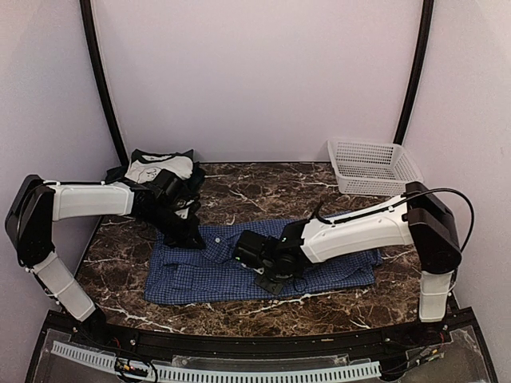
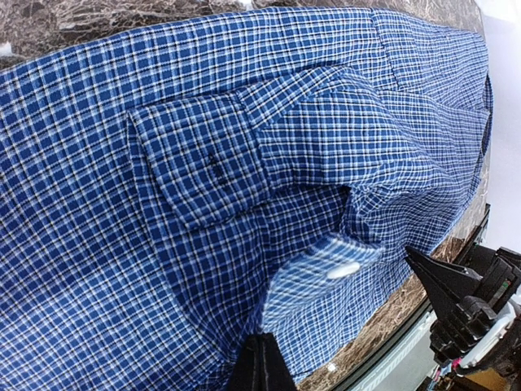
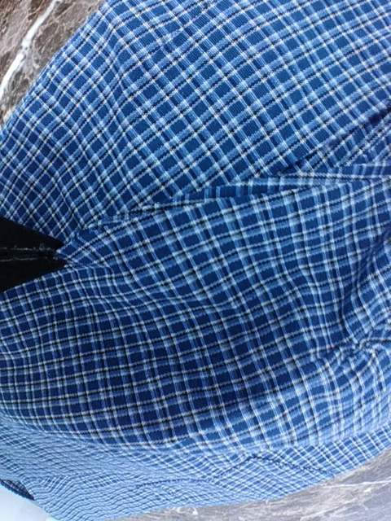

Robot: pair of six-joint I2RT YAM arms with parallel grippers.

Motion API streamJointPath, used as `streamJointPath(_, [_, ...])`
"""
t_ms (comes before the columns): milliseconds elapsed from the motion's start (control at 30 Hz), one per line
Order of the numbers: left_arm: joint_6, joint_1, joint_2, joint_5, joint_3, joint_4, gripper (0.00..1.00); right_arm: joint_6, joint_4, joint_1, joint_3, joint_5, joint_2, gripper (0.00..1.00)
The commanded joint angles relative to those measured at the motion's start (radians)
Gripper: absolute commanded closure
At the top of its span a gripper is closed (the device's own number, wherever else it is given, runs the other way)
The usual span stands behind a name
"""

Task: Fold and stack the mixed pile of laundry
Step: Smooth out the rectangle-folded shirt at the center of the board.

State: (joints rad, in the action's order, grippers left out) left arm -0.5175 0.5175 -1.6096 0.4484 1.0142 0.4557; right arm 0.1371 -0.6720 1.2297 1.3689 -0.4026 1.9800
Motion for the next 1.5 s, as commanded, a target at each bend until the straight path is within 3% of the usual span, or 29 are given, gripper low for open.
streamJointPath(0, [0.013,-0.011,0.009,0.004,0.031,0.031,1.0,0.018,-0.027,0.007,-0.001,-0.042,-0.073,1.0])
streamJointPath(333, [0.017,-0.011,0.031,0.019,0.076,0.095,1.0,0.029,-0.025,0.01,-0.08,0.005,-0.204,1.0])
streamJointPath(667, [0.017,-0.011,0.091,-0.016,0.02,0.18,1.0,-0.016,0.044,0.037,-0.098,0.145,-0.19,1.0])
streamJointPath(733, [0.019,-0.012,0.092,-0.036,0.0,0.18,1.0,-0.021,0.052,0.036,-0.081,0.155,-0.18,0.9])
streamJointPath(833, [0.03,-0.014,0.082,-0.047,-0.017,0.155,1.0,-0.027,0.038,0.037,-0.065,0.173,-0.176,0.56])
streamJointPath(900, [0.028,-0.014,0.075,-0.021,-0.024,0.11,0.91,-0.025,0.036,0.036,-0.074,0.184,-0.2,0.46])
streamJointPath(967, [0.029,-0.014,0.062,0.012,-0.023,0.055,0.75,-0.016,0.044,0.029,-0.097,0.202,-0.245,0.4])
streamJointPath(1067, [0.038,-0.014,0.018,0.031,-0.004,-0.014,0.55,0.015,0.077,-0.016,-0.139,0.267,-0.345,0.36])
streamJointPath(1300, [0.049,-0.014,-0.117,0.049,0.033,-0.087,0.5,0.089,0.128,-0.21,-0.245,0.426,-0.475,0.35])
streamJointPath(1467, [0.05,-0.012,-0.161,0.038,0.046,-0.099,0.47,0.118,0.154,-0.275,-0.319,0.473,-0.48,0.36])
